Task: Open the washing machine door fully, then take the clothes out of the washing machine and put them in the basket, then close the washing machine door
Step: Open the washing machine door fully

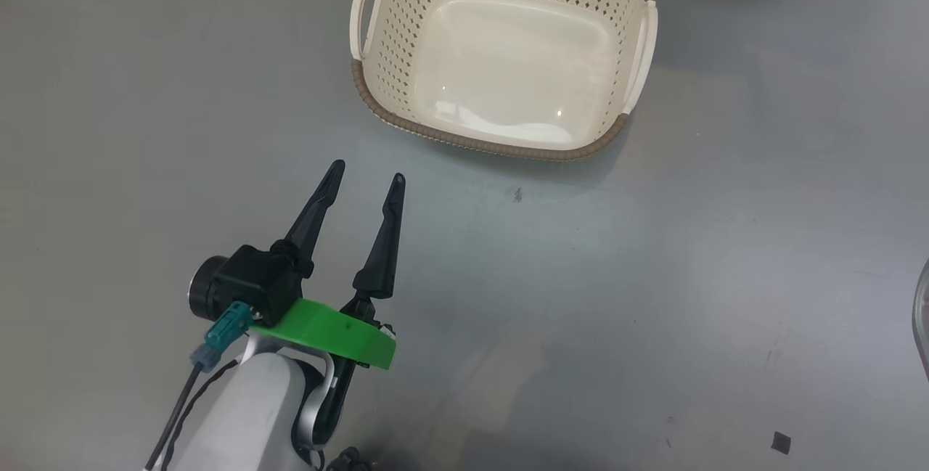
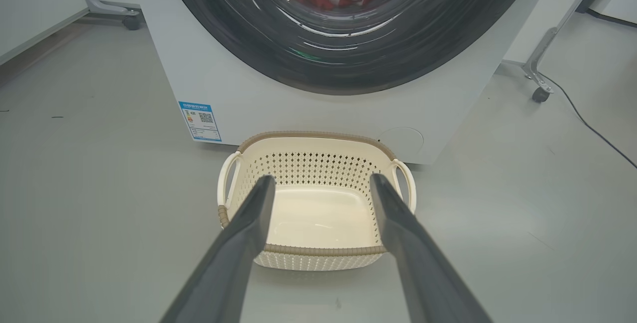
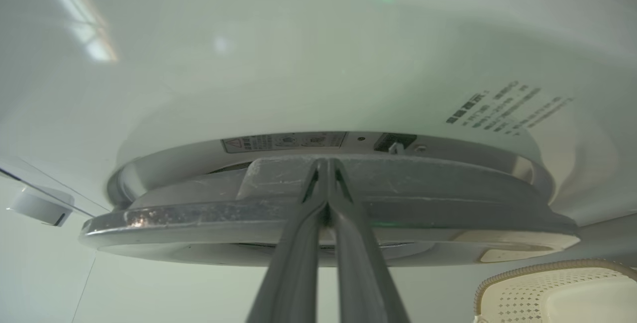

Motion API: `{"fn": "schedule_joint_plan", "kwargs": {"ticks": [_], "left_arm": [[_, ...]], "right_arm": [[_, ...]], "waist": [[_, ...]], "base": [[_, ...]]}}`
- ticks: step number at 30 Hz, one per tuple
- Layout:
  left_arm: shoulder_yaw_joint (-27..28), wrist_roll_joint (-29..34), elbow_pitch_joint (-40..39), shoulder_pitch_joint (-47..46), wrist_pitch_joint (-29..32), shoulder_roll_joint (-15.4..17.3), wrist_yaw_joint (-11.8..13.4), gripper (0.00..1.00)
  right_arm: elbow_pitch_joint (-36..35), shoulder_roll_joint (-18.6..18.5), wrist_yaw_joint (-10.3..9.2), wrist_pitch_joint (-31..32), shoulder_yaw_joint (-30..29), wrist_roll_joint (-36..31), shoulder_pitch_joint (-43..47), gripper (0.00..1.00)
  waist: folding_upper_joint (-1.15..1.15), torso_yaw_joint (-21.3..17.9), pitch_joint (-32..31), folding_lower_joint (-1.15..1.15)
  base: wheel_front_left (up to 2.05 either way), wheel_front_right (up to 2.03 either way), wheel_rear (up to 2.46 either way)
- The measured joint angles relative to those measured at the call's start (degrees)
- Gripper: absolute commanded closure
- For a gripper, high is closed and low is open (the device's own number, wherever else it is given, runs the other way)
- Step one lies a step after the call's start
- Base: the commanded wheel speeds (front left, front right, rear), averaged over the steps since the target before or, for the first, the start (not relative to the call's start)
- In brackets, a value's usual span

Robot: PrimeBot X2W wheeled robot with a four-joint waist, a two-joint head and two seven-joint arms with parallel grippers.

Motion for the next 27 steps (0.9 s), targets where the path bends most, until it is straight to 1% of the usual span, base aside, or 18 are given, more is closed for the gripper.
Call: {"fn": "schedule_joint_plan", "kwargs": {"ticks": [5, 17, 27], "left_arm": [[0.1, -0.1, 0.2, 0.0, 0.0, 0.0, 0.3, 0.00], [-0.2, -0.9, 0.1, 0.0, 0.0, -0.1, 0.3, 0.00], [-0.2, -1.7, 0.0, -0.1, 0.0, -0.1, 0.5, 0.00]], "right_arm": [[2.5, -0.1, 0.00, 1.5, -0.8, 1.6, -1.5, 1.00], [6.8, -1.5, -0.01, 5.4, -0.9, 2.5, -6.0, 1.00], [11.5, -1.7, -0.01, 8.0, -2.0, 4.1, -7.9, 1.00]], "waist": [[0.00, 0.6, 0.4, 0.00], [0.00, 1.2, 1.1, 0.00], [0.00, 1.4, 1.1, 0.00]], "base": [[0.00, 0.00, 0.00], [0.00, 0.00, 0.00], [0.00, 0.00, 0.00]]}}
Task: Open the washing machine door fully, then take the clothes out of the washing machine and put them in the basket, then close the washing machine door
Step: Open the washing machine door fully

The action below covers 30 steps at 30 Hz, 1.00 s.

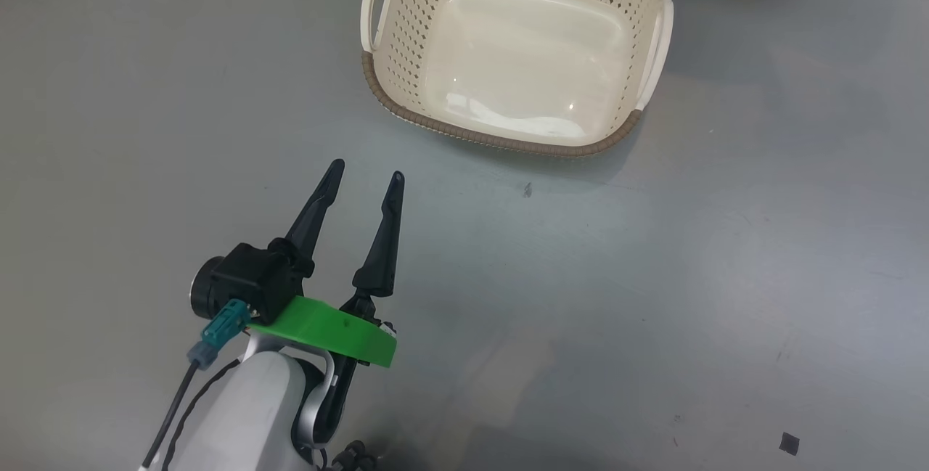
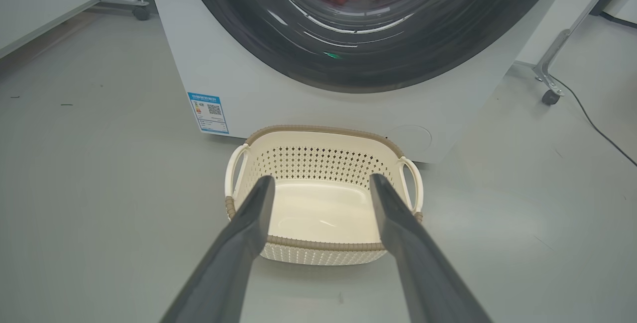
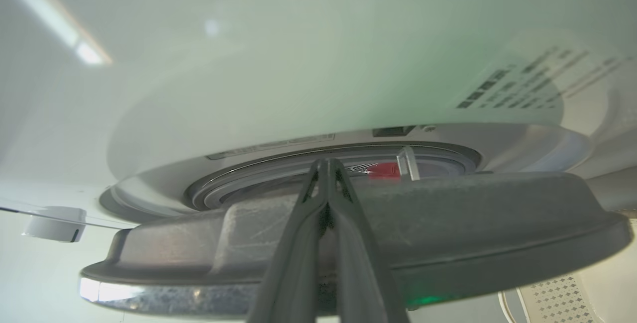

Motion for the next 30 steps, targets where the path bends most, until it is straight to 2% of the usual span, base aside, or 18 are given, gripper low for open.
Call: {"fn": "schedule_joint_plan", "kwargs": {"ticks": [17, 30], "left_arm": [[-0.1, 0.0, 0.2, -0.5, 0.0, 0.0, 0.0, 0.00], [-0.1, 0.0, 1.0, -0.5, 0.0, 0.0, 0.0, 0.00]], "right_arm": [[4.3, -0.7, 0.00, 4.5, 0.7, 0.1, -1.2, 1.00], [6.7, -0.5, -0.05, 6.3, 1.4, 0.2, 1.4, 1.00]], "waist": [[0.00, -0.2, -1.0, 0.00], [0.00, -0.5, -3.9, 0.00]], "base": [[0.00, 0.00, 0.00], [0.00, 0.00, 0.00]]}}
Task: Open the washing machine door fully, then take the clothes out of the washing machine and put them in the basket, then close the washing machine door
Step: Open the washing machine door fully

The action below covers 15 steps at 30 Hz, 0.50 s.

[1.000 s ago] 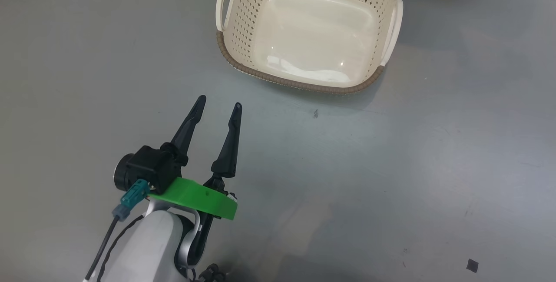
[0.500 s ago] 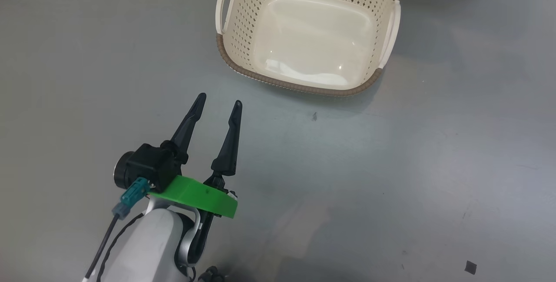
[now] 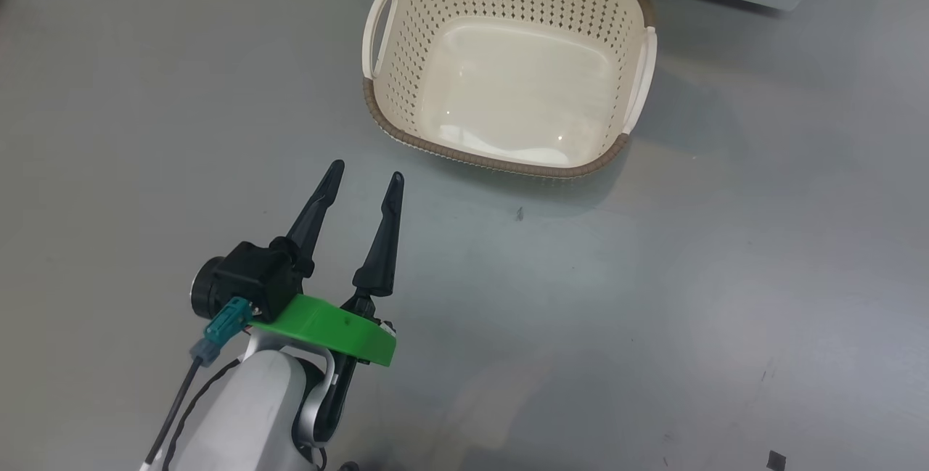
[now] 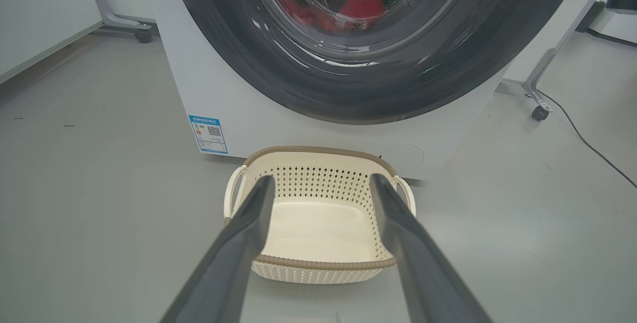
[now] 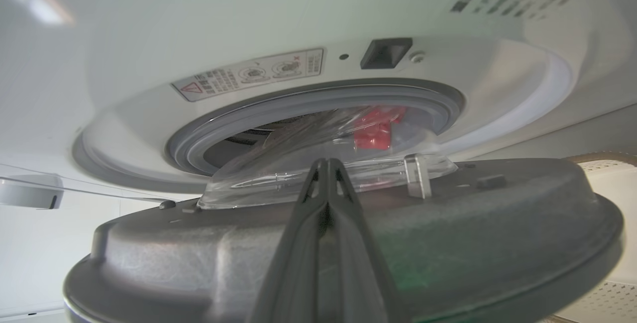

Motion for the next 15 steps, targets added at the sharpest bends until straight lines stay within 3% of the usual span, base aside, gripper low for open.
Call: {"fn": "schedule_joint_plan", "kwargs": {"ticks": [15], "left_arm": [[0.4, 0.8, 0.3, 0.1, 0.0, 0.0, 0.1, 0.00]], "right_arm": [[1.5, 3.5, 0.10, 3.1, 2.5, 0.3, 4.5, 1.00]], "waist": [[0.00, -1.5, -3.8, 0.00]], "base": [[0.00, 0.00, 0.00]]}}
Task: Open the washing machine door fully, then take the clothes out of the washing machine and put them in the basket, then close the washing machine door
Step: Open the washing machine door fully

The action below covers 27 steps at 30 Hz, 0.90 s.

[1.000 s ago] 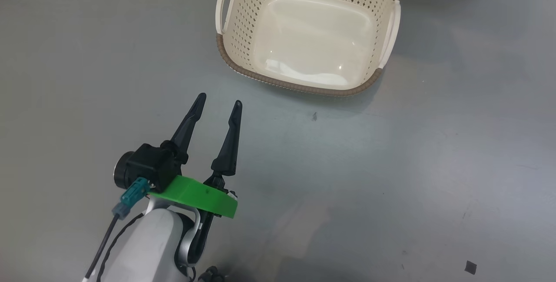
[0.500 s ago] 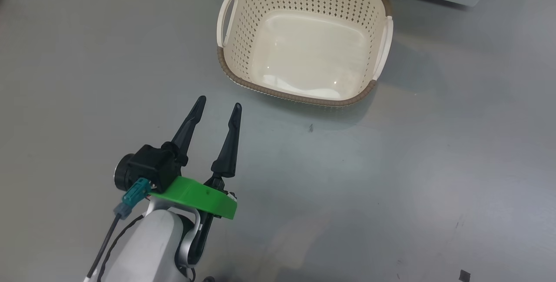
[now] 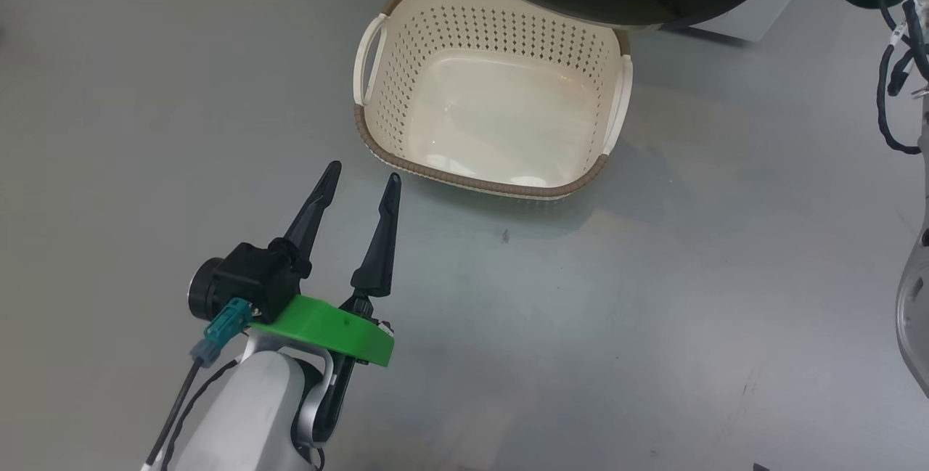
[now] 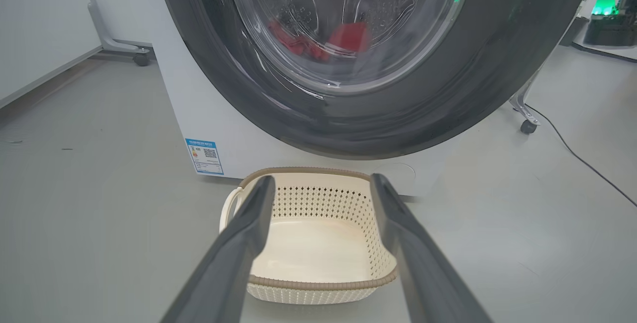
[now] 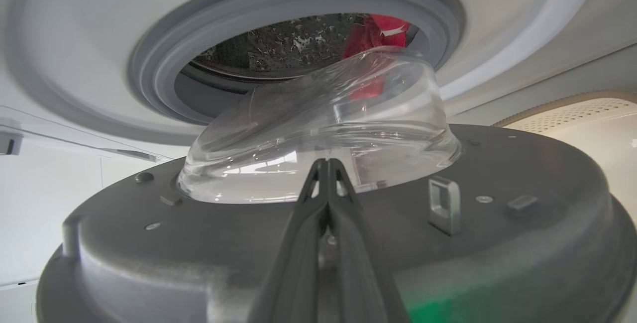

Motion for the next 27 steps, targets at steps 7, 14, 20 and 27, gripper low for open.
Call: {"fn": "schedule_joint_plan", "kwargs": {"ticks": [7, 14, 20, 27], "left_arm": [[0.0, 0.0, 0.0, 0.1, 0.0, 0.0, 0.2, 0.00], [0.2, 0.0, 0.1, 0.2, 0.0, 0.0, 0.4, 0.00], [0.7, 0.6, 0.5, 0.9, 0.0, 0.0, 0.4, 0.00], [2.2, 1.5, 1.2, 1.6, 0.0, 0.0, 0.4, 0.00]], "right_arm": [[-0.1, 0.1, 0.02, 0.2, 0.5, 0.0, 1.0, 1.00], [-1.1, -0.6, 1.43, -1.7, 0.1, -0.8, 1.1, 1.00], [-3.0, -3.8, 7.23, -5.6, 4.3, -7.7, 3.4, 1.00], [-5.2, -5.7, 13.93, -10.1, 11.1, -16.2, 8.5, 1.00]], "waist": [[0.00, -0.6, -1.0, 0.00], [0.00, -0.9, -1.5, 0.00], [0.00, -1.3, -2.9, 0.00], [0.00, -2.3, -5.7, 0.00]], "base": [[0.00, 0.00, 0.00], [0.00, 0.00, 0.00], [0.00, 0.00, 0.00], [0.00, 0.00, 0.00]]}}
